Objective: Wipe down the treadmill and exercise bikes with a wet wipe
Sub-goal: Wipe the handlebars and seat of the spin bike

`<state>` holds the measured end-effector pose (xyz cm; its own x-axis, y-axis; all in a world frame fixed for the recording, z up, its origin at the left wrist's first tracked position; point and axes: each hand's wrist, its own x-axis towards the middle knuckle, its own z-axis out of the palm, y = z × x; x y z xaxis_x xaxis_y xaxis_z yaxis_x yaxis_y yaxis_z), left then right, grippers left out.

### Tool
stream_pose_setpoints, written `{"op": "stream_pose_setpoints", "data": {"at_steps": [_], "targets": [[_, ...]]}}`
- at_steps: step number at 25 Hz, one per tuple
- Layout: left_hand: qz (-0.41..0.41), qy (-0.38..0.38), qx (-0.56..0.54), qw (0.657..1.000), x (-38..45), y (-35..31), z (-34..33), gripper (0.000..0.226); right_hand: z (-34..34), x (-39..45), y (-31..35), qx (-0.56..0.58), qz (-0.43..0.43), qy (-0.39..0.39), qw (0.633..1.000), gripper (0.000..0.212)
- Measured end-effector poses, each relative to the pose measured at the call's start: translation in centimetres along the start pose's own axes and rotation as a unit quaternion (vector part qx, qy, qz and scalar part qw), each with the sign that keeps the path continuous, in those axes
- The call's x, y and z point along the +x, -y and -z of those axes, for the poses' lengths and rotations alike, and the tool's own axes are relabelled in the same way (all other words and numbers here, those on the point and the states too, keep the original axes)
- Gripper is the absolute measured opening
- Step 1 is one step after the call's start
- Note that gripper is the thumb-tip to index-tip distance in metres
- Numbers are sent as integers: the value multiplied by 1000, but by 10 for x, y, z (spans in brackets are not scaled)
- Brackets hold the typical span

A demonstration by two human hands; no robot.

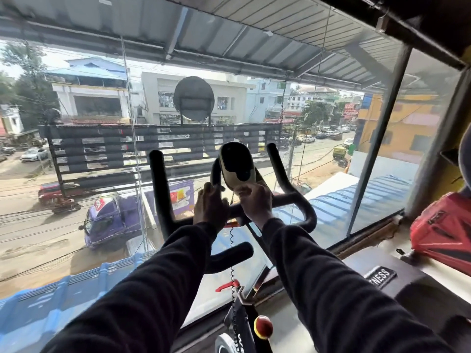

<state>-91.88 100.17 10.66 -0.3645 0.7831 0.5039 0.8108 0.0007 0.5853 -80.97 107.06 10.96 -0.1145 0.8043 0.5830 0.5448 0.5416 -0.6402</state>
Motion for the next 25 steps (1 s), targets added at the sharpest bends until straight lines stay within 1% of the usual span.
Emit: {"op": "stream_pose_setpoints", "data": {"at_steps": [3, 5, 8, 10, 13, 18, 20, 22, 25], "targets": [[10, 21, -40, 999, -11, -18, 2, 27, 12, -8, 0, 11, -42, 0, 999, 10], [14, 40, -46, 998, -16, -31, 2, 22, 21, -15, -5, -11, -63, 0, 998, 14], [-1, 96, -32, 995, -22, -50, -1, 16, 44, -28, -14, -51, -98, 2, 994, 17], [-25, 137, -37, 990, -28, -58, -7, 18, 61, -41, -20, -76, -118, -12, 990, 18], [-67, 195, -73, 976, -43, -63, -19, 27, 81, -73, -26, -105, -179, -65, 976, 16], [-145, 286, -130, 938, -93, -75, -32, 28, 116, -164, -26, -158, -263, -121, 944, 11], [-174, 346, -145, 911, -136, -83, -39, 28, 136, -220, -20, -183, -319, -152, 917, 13], [-216, 406, -162, 873, -197, -98, -43, 28, 165, -286, -11, -212, -375, -195, 881, 12], [-259, 464, -173, 829, -279, -117, -33, 26, 202, -372, 5, -232, -442, -240, 833, 13]]}}
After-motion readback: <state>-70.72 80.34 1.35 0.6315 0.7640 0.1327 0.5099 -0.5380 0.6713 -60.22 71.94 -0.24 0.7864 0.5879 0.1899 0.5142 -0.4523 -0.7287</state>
